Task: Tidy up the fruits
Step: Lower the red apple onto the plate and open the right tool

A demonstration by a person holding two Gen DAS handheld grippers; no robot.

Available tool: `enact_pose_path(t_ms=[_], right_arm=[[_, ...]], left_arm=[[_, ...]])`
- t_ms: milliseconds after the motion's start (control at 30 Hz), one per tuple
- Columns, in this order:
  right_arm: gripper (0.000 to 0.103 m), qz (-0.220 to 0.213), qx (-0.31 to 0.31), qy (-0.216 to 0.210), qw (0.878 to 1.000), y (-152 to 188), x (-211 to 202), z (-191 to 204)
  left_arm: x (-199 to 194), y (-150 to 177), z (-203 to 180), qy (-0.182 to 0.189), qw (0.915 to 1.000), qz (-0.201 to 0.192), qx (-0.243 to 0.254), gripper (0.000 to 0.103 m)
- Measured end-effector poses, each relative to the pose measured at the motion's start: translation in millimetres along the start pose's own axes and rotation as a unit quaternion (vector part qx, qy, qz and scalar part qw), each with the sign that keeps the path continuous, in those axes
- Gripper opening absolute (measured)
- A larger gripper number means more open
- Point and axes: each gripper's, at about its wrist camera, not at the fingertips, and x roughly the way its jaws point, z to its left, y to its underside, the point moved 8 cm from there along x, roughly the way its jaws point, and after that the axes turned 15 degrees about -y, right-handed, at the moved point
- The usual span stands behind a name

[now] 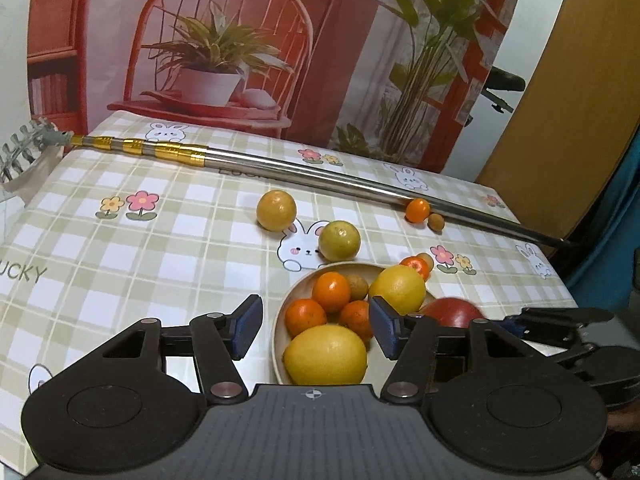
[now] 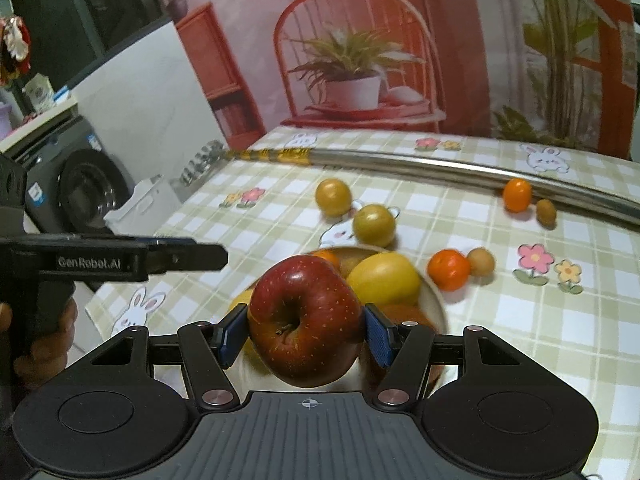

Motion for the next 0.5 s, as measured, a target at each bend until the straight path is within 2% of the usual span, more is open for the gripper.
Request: enact_pose_path(t_ms=[333,500], right_arm=[[0.057,0.043,0.033,0.002,0.999,31.6,24.1,1.8],[0.057,0.045,0.060,0.008,0.997,35.3,30.2,-11.1]], left_arm=[[-1.3,8.2,9.2,-0.002,0.9999,0.000,-0.012,0.067],[-0.5,7.5,8.1,-0.001,0.9999,-0.002,-0.013,0.068]])
